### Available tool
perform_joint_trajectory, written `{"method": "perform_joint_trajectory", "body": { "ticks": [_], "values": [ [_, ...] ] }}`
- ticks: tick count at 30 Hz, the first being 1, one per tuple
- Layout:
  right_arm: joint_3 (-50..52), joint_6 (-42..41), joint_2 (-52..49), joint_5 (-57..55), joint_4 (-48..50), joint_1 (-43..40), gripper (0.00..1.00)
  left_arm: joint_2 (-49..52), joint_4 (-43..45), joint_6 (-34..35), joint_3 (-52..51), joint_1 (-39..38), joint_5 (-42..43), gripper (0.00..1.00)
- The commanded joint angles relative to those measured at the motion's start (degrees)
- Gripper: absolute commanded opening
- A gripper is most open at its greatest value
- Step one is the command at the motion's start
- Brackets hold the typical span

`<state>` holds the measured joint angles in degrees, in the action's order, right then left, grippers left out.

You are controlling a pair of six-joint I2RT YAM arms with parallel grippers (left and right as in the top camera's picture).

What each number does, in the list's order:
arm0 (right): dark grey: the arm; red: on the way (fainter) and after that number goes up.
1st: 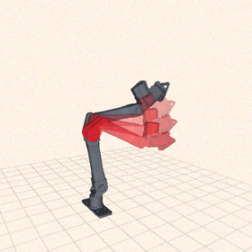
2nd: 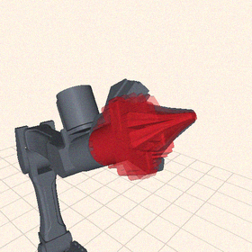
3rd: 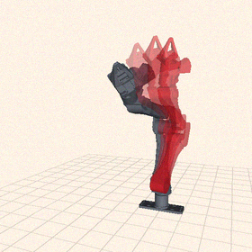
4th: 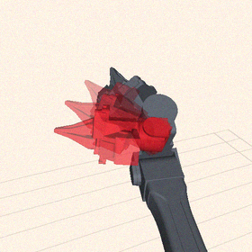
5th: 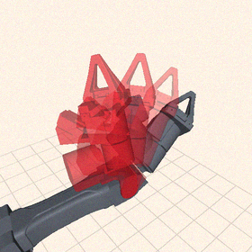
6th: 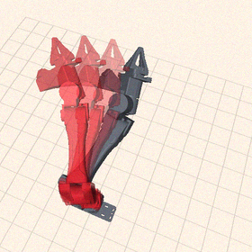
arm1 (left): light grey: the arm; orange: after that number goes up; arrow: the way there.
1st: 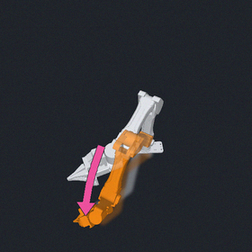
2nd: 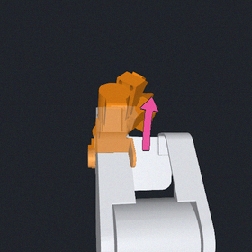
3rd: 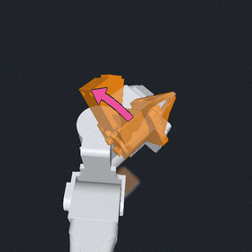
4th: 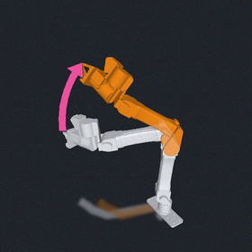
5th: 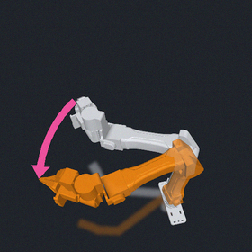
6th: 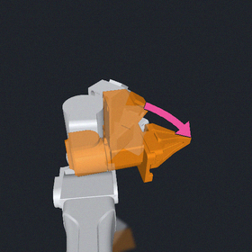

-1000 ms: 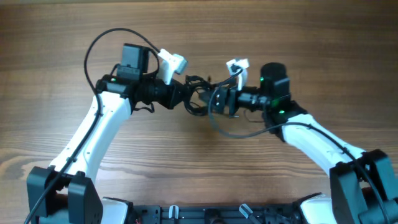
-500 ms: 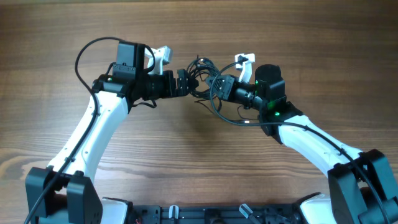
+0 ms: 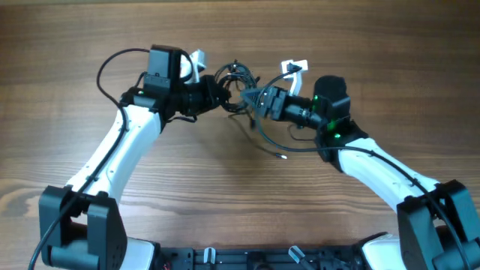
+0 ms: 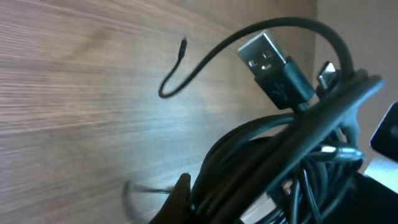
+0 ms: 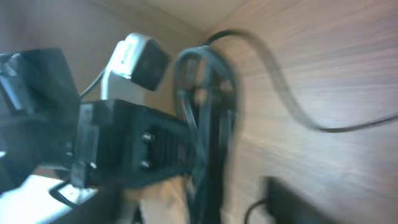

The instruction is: Untangle cables

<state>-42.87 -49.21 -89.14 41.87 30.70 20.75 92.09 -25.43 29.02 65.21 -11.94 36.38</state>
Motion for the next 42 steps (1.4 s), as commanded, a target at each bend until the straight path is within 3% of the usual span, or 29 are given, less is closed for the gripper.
{"method": "perform_joint_trajectory", "body": {
  "ticks": [1, 6, 9, 11, 12, 13, 15, 16, 17, 18, 21, 23, 26, 28, 32, 36, 39, 42],
  "values": [
    [-0.39, 9.51, 0.11, 4.94, -1.66, -5.66, 1.00, -0.48, 0.39, -0.02, 0.48, 5.95, 4.83, 0.04],
    [-0.39, 20.79, 0.09, 5.70, -2.69, -1.70, 0.91, -0.48, 0.42, -0.28, 0.48, 8.52, 8.15, 0.04],
    [-0.39, 33.33, 0.09, -2.71, -2.84, 5.42, 0.86, -0.48, 0.44, -2.08, 0.48, 7.48, 10.08, 0.04],
    [-0.39, 36.20, 0.09, -8.39, -2.23, 9.03, 0.77, -0.48, 0.39, -4.81, 0.48, 7.28, 14.78, 0.04],
    [-0.39, 36.63, 0.09, -8.46, -2.03, 9.75, 0.70, -0.48, 0.42, -4.81, 0.48, 7.28, 15.28, 0.04],
    [-0.39, 37.66, 0.09, -8.52, -2.08, 10.58, 0.55, -0.48, 0.42, -4.81, 0.48, 7.28, 15.28, 0.04],
    [-0.39, 37.94, 0.09, -8.52, -2.05, 10.75, 0.39, -0.48, 0.44, -4.85, 0.48, 7.28, 16.09, 0.04],
    [-0.39, 37.90, 0.09, -8.50, -2.08, 10.73, 0.27, -0.48, 0.42, -4.85, 0.48, 7.28, 16.28, 0.04],
    [-0.39, 37.70, 0.09, -8.46, -2.29, 10.73, 0.08, -0.48, 0.44, -5.20, 0.48, 7.30, 16.28, 0.04],
    [-0.39, 34.84, 0.11, -8.39, -3.13, 10.73, 0.05, -0.48, 0.46, -7.76, 0.48, 7.32, 16.09, 0.04],
    [-0.42, 28.98, 0.13, -0.70, -4.02, 10.43, 0.05, -0.48, 1.27, -12.68, 0.48, 7.74, 13.03, 0.04],
    [-0.42, 19.87, 0.22, 8.96, -0.07, 9.55, 0.05, -0.48, 1.25, -13.70, 0.48, 7.61, 4.37, 0.04],
    [-0.42, -1.29, 0.22, 16.72, 16.00, 7.30, 0.05, -0.48, 1.27, -13.68, 0.48, 6.45, 0.76, 0.04],
    [-0.42, -7.93, 0.22, 13.70, 26.05, 6.73, 0.05, -0.48, 1.25, -13.64, 0.48, 4.90, 0.79, 0.04],
    [-0.42, -6.40, 0.22, -3.78, 25.59, 6.69, 0.05, -0.48, 0.98, -13.64, 0.48, 0.35, -1.73, 0.04],
    [-0.42, -7.93, 0.22, -10.16, 26.91, 6.64, 0.05, -0.48, -2.10, -13.62, 0.48, -1.46, -8.92, 0.04],
    [-0.42, -4.04, 0.22, -17.55, 16.61, 6.64, 0.05, -0.48, -3.26, -12.76, 0.48, -1.64, -9.01, 0.04],
    [-0.42, 0.85, 0.22, -17.33, 4.13, 6.82, 0.05, -0.48, -1.60, -10.56, 0.48, -2.19, -8.79, 0.04]
  ]
}}
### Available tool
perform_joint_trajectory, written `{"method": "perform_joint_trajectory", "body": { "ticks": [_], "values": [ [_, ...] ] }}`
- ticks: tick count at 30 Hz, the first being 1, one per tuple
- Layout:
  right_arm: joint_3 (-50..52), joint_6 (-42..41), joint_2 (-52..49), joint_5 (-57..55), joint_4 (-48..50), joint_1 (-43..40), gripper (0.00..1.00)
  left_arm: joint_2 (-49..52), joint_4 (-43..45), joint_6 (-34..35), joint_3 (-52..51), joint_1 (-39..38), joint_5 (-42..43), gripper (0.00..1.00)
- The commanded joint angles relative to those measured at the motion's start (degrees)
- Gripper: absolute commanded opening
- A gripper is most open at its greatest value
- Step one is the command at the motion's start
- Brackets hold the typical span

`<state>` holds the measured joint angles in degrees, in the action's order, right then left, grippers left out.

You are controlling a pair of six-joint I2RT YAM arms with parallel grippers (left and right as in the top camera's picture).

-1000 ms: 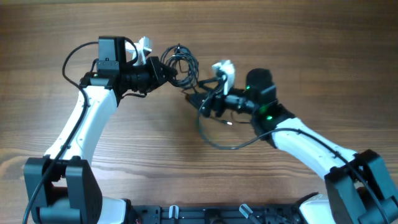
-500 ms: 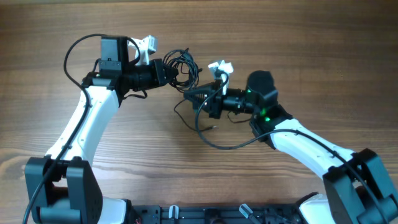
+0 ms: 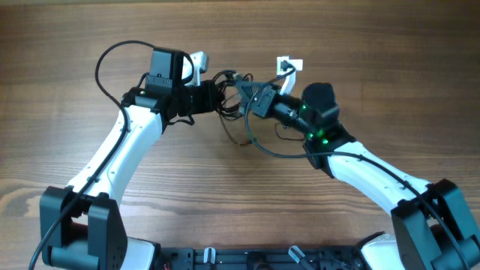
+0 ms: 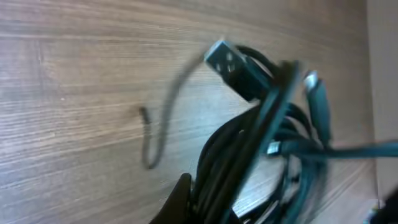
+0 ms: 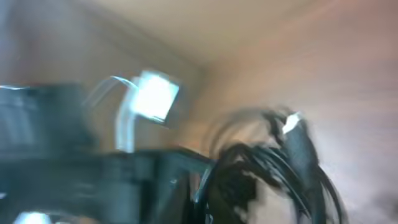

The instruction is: Untangle cables

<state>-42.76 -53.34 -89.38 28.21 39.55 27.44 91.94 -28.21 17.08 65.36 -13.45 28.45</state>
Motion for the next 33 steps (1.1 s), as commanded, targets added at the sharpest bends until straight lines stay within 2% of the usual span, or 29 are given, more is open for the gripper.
{"method": "perform_joint_trajectory", "body": {
  "ticks": [1, 7, 11, 15, 18, 19, 21, 23, 24, 25, 26, 27, 28, 29, 31, 32, 33],
  "values": [
    [-0.50, 5.51, 0.46, -3.58, -10.36, 0.13, 0.05, -0.33, 2.80, 1.31, 0.33, -1.51, -0.87, 0.04],
    [-0.50, 6.93, 0.42, -3.50, -14.64, 0.13, 0.05, -0.33, 5.95, -3.04, 0.33, -7.10, -0.85, 0.04],
    [-0.50, 6.67, 0.35, -10.78, -21.42, 0.11, 0.05, -0.35, 6.03, -8.15, 0.33, -8.41, 0.76, 0.04],
    [-0.50, 6.21, 0.35, -13.62, -18.82, 0.02, 0.04, -0.33, 4.22, -22.36, 0.33, -8.46, 18.01, 0.04],
    [-0.50, 6.23, 0.35, -15.72, -17.27, 0.02, 0.06, -0.33, 1.20, -29.00, 0.33, -8.46, 29.79, 0.04],
    [-0.50, 6.43, 0.35, -18.93, -17.68, 0.00, 0.08, -0.33, 0.07, -29.11, 0.33, -8.24, 30.47, 0.04],
    [-0.50, 5.86, 0.35, -25.70, -20.85, -1.68, 0.18, -1.25, -0.59, -29.09, 0.33, -4.22, 35.56, 0.04],
    [-0.50, 4.87, 0.35, -22.58, -21.53, -4.87, 0.36, -2.49, -0.81, -29.05, 0.33, 0.42, 40.85, 0.04],
    [-0.50, 4.96, 0.37, -17.53, -20.52, -7.32, 0.61, -2.78, -0.83, -28.37, 0.33, 3.76, 40.96, 0.10],
    [-0.50, 5.11, 0.37, -12.68, -19.34, -9.09, 0.73, -2.73, -0.83, -27.71, 0.33, 5.84, 40.94, 0.23],
    [-0.52, 5.38, 0.37, -9.97, -18.60, -10.08, 0.80, -2.69, -1.03, -26.95, 0.33, 7.15, 40.92, 0.28],
    [-0.52, 5.42, 0.37, -7.41, -18.45, -11.19, 0.90, -2.69, -1.44, -26.93, 0.33, 8.37, 40.92, 0.42],
    [-0.50, 5.53, 0.37, -5.86, -18.86, -11.91, 0.99, -2.69, -1.46, -26.93, 0.33, 8.48, 40.85, 0.49],
    [-0.50, 5.81, 0.37, -4.90, -19.50, -12.72, 0.99, -2.69, -1.46, -26.93, 0.33, 8.31, 40.44, 0.56],
    [-0.50, 7.30, 0.37, -2.60, -20.00, -14.10, 1.00, -2.69, -1.46, -26.75, 0.33, 7.32, 35.67, 0.59],
    [-0.52, 12.31, 0.37, 1.36, -19.06, -14.16, 1.00, -2.69, -1.33, -24.72, 0.33, 7.06, 31.67, 0.60],
    [-0.50, 18.82, 0.37, 5.33, -19.30, -13.86, 1.00, -2.69, -0.94, -20.81, 0.33, 6.95, 25.81, 0.67]
  ]
}}
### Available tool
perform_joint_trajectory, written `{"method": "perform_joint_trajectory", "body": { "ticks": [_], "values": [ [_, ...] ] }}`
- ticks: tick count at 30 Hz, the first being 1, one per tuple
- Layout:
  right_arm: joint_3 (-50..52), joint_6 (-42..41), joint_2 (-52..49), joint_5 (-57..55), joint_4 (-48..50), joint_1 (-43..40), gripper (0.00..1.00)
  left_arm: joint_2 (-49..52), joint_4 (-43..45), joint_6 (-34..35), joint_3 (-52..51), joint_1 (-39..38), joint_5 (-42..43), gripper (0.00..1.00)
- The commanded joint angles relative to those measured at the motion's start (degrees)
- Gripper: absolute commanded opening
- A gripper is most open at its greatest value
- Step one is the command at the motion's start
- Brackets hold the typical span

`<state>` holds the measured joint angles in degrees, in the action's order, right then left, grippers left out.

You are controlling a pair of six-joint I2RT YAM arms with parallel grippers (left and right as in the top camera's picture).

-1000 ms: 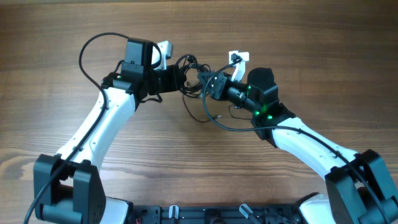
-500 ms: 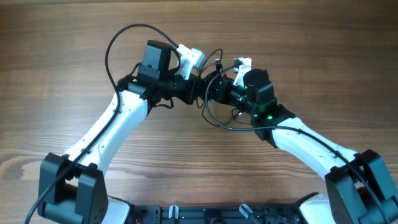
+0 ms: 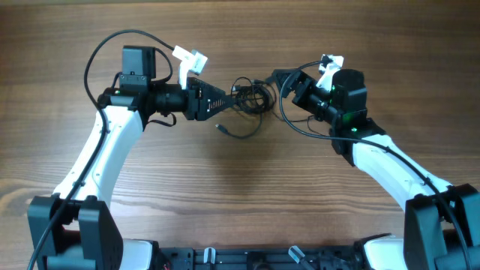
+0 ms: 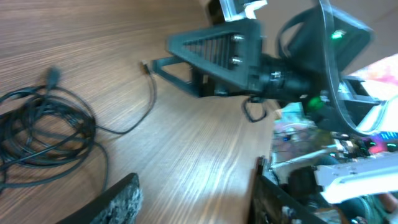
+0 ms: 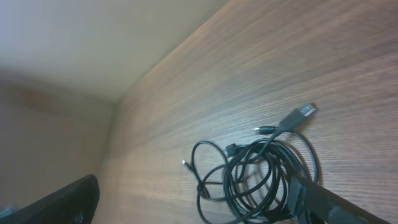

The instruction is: Untangle cables

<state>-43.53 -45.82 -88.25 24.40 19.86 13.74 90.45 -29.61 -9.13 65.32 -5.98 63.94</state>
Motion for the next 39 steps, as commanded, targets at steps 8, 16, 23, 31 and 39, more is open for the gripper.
{"method": "perform_joint_trajectory", "body": {
  "ticks": [8, 16, 23, 31, 39],
  "values": [
    [-3.04, 21.09, -0.76, 4.92, -5.51, 2.51, 1.00, 0.33, 1.95, 34.71, 0.22, -4.17, -30.42, 1.00],
    [-3.08, 8.15, -0.76, 3.96, -7.32, -5.05, 1.00, 16.44, 3.13, 74.47, 0.20, -15.08, -36.26, 0.49],
    [-3.06, 8.28, -0.76, 4.09, -11.69, -5.03, 1.00, 18.10, 9.35, 76.06, 0.20, -16.79, -51.98, 0.43],
    [-3.06, 8.31, -0.76, 5.20, -13.25, -5.03, 1.00, 18.10, 10.82, 76.04, 0.20, -16.74, -52.52, 0.51],
    [-3.06, 8.13, -0.76, 10.71, -13.51, -4.96, 1.00, 23.69, 13.90, 75.95, 0.20, -20.06, -57.59, 0.04]
  ]
}}
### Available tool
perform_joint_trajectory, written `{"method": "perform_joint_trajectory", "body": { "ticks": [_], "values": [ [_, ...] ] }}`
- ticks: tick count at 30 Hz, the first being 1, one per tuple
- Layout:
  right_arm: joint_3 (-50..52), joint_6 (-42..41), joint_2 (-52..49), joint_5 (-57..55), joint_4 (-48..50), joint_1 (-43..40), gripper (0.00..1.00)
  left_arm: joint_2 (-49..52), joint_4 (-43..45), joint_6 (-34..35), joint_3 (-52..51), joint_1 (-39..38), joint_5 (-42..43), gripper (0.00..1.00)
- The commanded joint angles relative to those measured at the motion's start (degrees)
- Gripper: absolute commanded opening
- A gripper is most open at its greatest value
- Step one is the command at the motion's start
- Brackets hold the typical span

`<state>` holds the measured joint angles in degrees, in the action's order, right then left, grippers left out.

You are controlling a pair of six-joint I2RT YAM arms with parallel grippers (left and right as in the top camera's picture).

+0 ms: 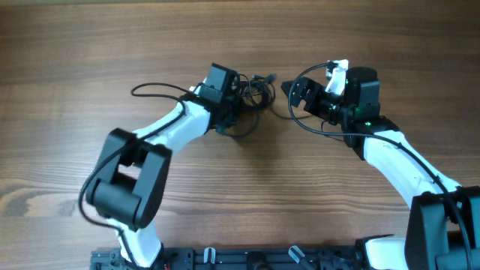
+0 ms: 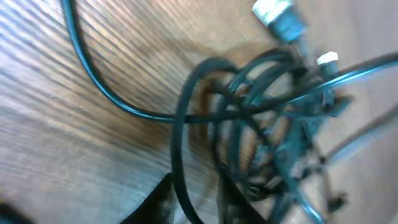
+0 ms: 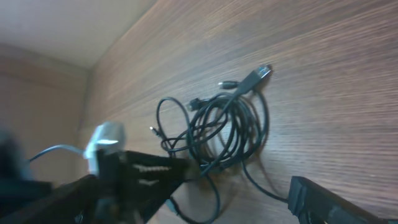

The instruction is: Untangle cables

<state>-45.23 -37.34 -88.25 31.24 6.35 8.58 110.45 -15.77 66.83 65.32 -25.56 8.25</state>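
Note:
A tangled bundle of black cables (image 1: 252, 85) lies on the wooden table (image 1: 90, 45). One loose end curls toward the near side. My left gripper (image 1: 234, 112) is down at the bundle's left edge. In the blurred left wrist view its fingers (image 2: 163, 198) stand a little apart, with one black strand running between them and the knot (image 2: 267, 124) just ahead. My right gripper (image 1: 295, 90) hovers right of the bundle, wide open and holding nothing. From the right wrist view the bundle (image 3: 227, 127) lies ahead, with the left gripper's dark fingers at its lower left.
The right arm's own black cable (image 1: 304, 120) loops between its wrist and the bundle. The left arm's cable (image 1: 154, 88) arcs to the left. Both arm bases stand at the near table edge.
My left gripper was held wide open left of the bundle; now it is down at the bundle's left edge, fingers narrower around a strand. The right gripper stays open to the right.
At first both grippers were together at the bundle, the left one holding it off the table. Then they were still close at it. Later both were open and drawn apart, the bundle lying between them. Now the left gripper is at the bundle again.

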Motion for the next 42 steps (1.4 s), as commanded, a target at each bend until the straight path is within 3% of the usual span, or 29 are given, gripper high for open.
{"method": "perform_joint_trajectory", "body": {
  "ticks": [1, 5, 8, 11, 18, 21, 22, 23, 24, 25, 26, 29, 32, 34, 38, 42],
  "values": [
    [-1.36, -0.39, -0.76, 4.98, 0.00, 0.17, 1.00, 3.04, -0.09, -2.05, 0.24, -0.17, -1.75, 0.04],
    [-1.36, -7.28, -0.76, 7.67, 0.39, 0.17, 1.00, -11.39, -5.16, -24.39, 4.02, 3.89, 2.62, 0.04],
    [-1.36, -3.45, -0.76, 12.81, 6.08, 1.27, 1.00, -24.44, -6.86, -42.07, 4.87, 4.04, 3.02, 0.04],
    [-1.38, 1.16, -0.79, 13.64, 12.70, 5.40, 1.00, -33.90, -8.35, -50.64, 4.87, 2.67, 3.32, 0.04],
    [-1.38, -6.32, -0.79, 14.88, 23.93, 11.50, 1.00, -37.38, -7.65, -52.98, 4.87, 2.58, 8.07, 0.04],
    [-1.38, -6.14, -0.79, 15.28, 25.75, 12.22, 0.93, -37.38, -7.37, -52.94, 4.87, 2.58, 10.05, 0.04],
    [-1.36, -6.12, -0.79, 11.87, 24.06, 12.87, 0.85, -37.38, -7.21, -52.94, 4.87, 2.58, 11.89, 0.04],
    [-1.38, -6.12, -0.79, 4.85, 21.42, 13.88, 0.61, -37.38, -6.93, -52.94, 4.87, 2.58, 15.06, 0.04],
    [-1.38, -6.10, -0.79, -3.02, 19.37, 15.02, 0.27, -37.40, -6.27, -52.89, 4.87, 2.58, 17.92, 0.04],
    [-1.38, -6.10, -0.79, -6.78, 19.08, 15.82, 0.12, -37.40, -5.57, -52.70, 4.87, 2.58, 19.32, 0.04],
    [-1.38, -6.05, -0.79, -9.35, 18.95, 16.17, 0.05, -37.64, -5.18, -52.68, 4.87, 2.58, 19.87, 0.04],
    [-1.38, -9.35, -0.79, -24.63, 8.76, 12.33, 0.05, -40.26, -5.62, -52.76, 4.87, 3.50, 19.80, 0.04],
    [-1.38, -14.93, -0.79, -25.73, -2.34, 2.10, 0.05, -45.35, -6.62, -53.16, 4.87, 9.49, 19.78, 0.04],
    [-1.38, -15.13, -0.79, -21.27, -4.68, -5.77, 0.04, -48.94, -6.75, -53.13, 4.87, 17.86, 19.74, 0.04],
    [-1.38, -15.19, -0.79, -19.32, -5.05, -9.79, 0.05, -51.17, -6.75, -52.39, 4.87, 32.28, 19.41, 0.04],
    [-1.38, -15.45, -0.79, -23.65, -7.21, -9.79, 0.05, -50.75, -5.70, -40.81, 4.87, 49.44, 18.93, 0.04]
  ]
}}
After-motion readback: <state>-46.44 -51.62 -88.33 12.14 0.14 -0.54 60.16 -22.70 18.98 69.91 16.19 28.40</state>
